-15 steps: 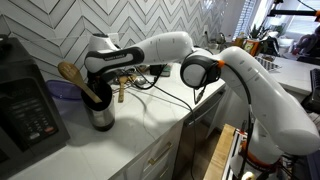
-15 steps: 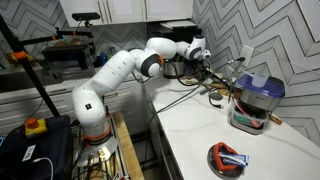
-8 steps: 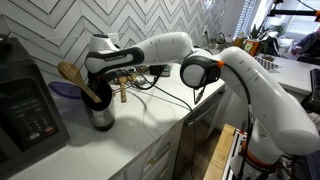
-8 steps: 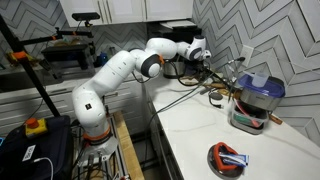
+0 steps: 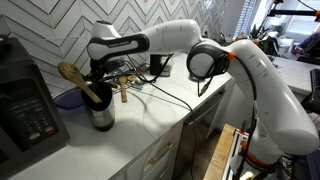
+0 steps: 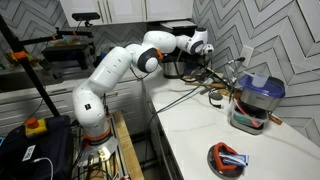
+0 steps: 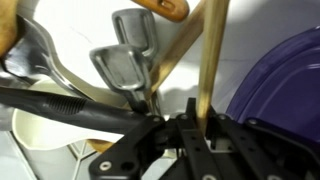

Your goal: Put the wooden cooking stick in the tool bucket

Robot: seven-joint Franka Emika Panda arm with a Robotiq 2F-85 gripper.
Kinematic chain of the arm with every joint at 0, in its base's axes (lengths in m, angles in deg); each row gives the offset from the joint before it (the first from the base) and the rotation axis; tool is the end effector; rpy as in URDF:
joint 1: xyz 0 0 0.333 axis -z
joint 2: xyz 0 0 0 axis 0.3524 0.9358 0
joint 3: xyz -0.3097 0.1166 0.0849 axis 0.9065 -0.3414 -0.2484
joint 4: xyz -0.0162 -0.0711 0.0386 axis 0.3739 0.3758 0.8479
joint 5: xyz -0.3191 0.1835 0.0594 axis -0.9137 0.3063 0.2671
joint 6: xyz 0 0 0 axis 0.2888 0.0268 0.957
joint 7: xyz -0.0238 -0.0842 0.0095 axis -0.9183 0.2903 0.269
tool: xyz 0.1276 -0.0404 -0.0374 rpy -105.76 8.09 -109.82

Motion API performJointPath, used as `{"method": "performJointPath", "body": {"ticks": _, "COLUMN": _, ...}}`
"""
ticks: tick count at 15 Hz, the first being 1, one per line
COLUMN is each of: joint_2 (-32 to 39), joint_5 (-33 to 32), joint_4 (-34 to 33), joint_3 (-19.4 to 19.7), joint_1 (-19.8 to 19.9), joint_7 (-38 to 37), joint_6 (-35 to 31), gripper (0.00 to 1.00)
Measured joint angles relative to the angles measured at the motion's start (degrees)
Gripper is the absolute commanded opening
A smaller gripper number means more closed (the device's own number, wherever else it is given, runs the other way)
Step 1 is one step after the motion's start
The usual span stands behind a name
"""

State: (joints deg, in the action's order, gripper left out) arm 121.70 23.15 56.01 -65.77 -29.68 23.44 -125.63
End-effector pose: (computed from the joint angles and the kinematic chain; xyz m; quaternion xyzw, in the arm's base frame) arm 0.7887 0.1694 0.4013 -0.9691 -0.1676 -0.1750 0.0467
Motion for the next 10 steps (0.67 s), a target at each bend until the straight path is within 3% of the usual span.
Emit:
{"method": "performJointPath", "body": {"ticks": 5, "joint_2": -10.2, "joint_5": 4.4, "joint_4": 11.7, "joint_3": -1.3, "joint_1": 4.1, "joint_7": 1.6, "joint_6": 3.7, "gripper": 0.02}}
{"method": "performJointPath", "body": {"ticks": 6, "joint_2": -12.1, "joint_5": 5.7, "joint_4": 14.1, "joint_3": -2.0, "joint_1": 4.8, "joint_7": 2.2, "joint_6": 3.8, "gripper": 0.02}}
{"method": "performJointPath", "body": {"ticks": 7, "joint_2": -14.0, "joint_5": 6.7, "joint_4": 16.4, "joint_3": -2.6, "joint_1": 5.4, "joint_7": 2.9, "joint_6": 3.6, "gripper": 0.09}}
{"method": "performJointPath", "body": {"ticks": 10, "joint_2": -19.2, "joint_5": 7.8, "joint_4": 22.4, "joint_3": -3.3, "joint_1": 5.5, "joint_7": 3.0, "joint_6": 1.2, "gripper": 0.09}}
